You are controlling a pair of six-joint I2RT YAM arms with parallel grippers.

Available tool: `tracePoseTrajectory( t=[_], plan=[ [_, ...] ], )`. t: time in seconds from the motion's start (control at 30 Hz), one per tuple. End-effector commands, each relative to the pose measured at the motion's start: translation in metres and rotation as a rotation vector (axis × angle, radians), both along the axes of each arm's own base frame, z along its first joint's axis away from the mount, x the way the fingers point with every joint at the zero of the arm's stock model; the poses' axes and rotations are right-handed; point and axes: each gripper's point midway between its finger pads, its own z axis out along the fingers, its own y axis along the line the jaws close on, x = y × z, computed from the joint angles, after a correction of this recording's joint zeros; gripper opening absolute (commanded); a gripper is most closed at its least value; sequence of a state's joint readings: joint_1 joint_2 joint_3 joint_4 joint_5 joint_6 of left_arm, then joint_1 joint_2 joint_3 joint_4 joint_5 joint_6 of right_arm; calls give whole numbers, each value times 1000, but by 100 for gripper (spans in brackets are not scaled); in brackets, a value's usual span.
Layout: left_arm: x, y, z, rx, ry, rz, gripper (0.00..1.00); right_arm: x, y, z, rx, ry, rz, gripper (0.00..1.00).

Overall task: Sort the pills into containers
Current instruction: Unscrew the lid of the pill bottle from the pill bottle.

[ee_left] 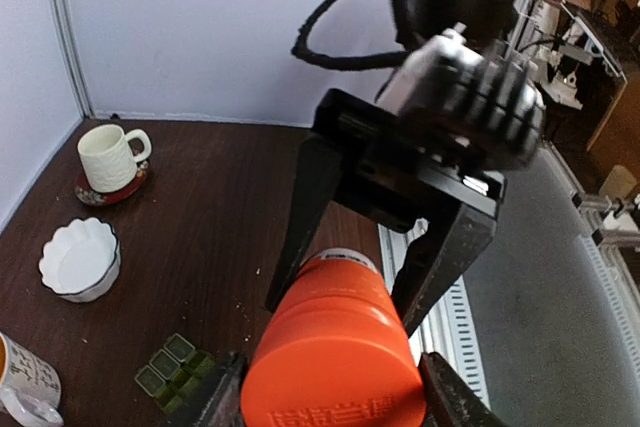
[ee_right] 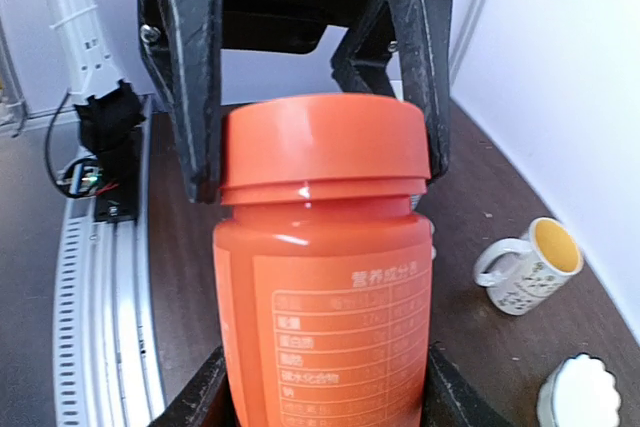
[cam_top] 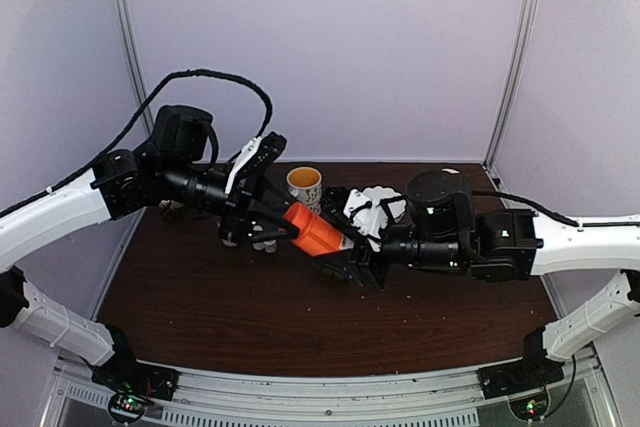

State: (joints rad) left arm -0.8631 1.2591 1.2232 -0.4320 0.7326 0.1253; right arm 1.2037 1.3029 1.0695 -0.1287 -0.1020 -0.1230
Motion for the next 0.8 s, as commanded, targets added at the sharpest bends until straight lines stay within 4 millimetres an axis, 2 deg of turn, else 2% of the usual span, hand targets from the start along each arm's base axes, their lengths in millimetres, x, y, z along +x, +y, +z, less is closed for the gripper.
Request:
tracePoseTrajectory(
  t=[0.0, 0.13, 0.3, 0.43, 0.67, 0.77],
  plan=[
    [0, -9, 24, -14, 329, 74, 40, 47, -40, 5, -66, -237, -348, 0],
    [1, -14, 26, -14, 486, 96, 38, 51, -52, 12, -67, -352, -433, 0],
    [1, -19, 34, -41, 592, 88, 38, 52, -57, 6, -135, -457, -476, 0],
    [14, -14, 31, -42, 611, 132, 38, 51, -57, 1, -145, -481, -475, 0],
    [25, 3, 44, -130, 558, 191, 38, 45, -60, -1, -47, -421, -473, 0],
    [32, 10, 32, -97, 540, 251, 39, 45, -64, 3, 30, -387, -490, 0]
  ],
)
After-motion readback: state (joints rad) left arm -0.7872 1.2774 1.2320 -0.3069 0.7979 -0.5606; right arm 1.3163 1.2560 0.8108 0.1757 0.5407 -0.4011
